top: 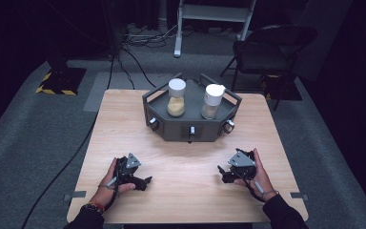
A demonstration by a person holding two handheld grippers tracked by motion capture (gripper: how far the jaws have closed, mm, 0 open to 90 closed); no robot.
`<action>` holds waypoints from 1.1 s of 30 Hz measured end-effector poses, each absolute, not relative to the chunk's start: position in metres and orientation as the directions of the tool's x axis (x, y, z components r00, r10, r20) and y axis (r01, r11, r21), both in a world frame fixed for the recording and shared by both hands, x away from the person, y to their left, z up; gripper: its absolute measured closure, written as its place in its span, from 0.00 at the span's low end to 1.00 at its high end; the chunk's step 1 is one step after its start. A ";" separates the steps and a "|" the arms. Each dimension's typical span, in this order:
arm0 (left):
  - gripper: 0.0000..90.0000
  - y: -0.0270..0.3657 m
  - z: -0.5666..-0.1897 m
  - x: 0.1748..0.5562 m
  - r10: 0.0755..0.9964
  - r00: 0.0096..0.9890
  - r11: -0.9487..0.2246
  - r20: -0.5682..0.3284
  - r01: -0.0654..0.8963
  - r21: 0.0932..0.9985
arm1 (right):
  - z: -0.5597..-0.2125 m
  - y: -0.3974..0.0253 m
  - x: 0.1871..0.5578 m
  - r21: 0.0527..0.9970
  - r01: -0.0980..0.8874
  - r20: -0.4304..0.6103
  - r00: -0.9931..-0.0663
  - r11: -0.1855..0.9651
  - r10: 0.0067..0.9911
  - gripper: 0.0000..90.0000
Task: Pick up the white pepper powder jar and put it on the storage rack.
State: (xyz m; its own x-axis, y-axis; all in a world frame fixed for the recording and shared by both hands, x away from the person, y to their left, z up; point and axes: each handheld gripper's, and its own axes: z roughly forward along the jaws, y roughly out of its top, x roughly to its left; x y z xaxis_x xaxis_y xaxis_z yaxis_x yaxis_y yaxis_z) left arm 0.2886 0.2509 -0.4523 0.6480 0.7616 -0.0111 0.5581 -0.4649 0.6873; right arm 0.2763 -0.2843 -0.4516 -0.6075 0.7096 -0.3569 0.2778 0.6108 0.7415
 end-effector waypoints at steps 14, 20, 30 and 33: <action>0.00 0.251 -0.452 0.289 0.761 0.649 -0.466 -0.010 0.557 0.687 | -0.456 -0.305 0.281 0.724 0.400 -0.255 -0.601 0.562 0.757 0.02; 0.00 0.251 -0.452 0.289 0.761 0.649 -0.466 -0.010 0.557 0.687 | -0.457 -0.322 0.289 0.740 0.469 -0.146 -0.588 0.482 0.796 0.00; 0.00 0.251 -0.452 0.290 0.760 0.650 -0.466 -0.012 0.558 0.687 | -0.453 -0.344 0.308 0.717 0.561 -0.012 -0.584 0.414 0.812 0.00; 0.00 0.251 -0.452 0.290 0.759 0.651 -0.467 -0.011 0.556 0.687 | -0.453 -0.348 0.310 0.716 0.559 -0.011 -0.589 0.418 0.808 0.00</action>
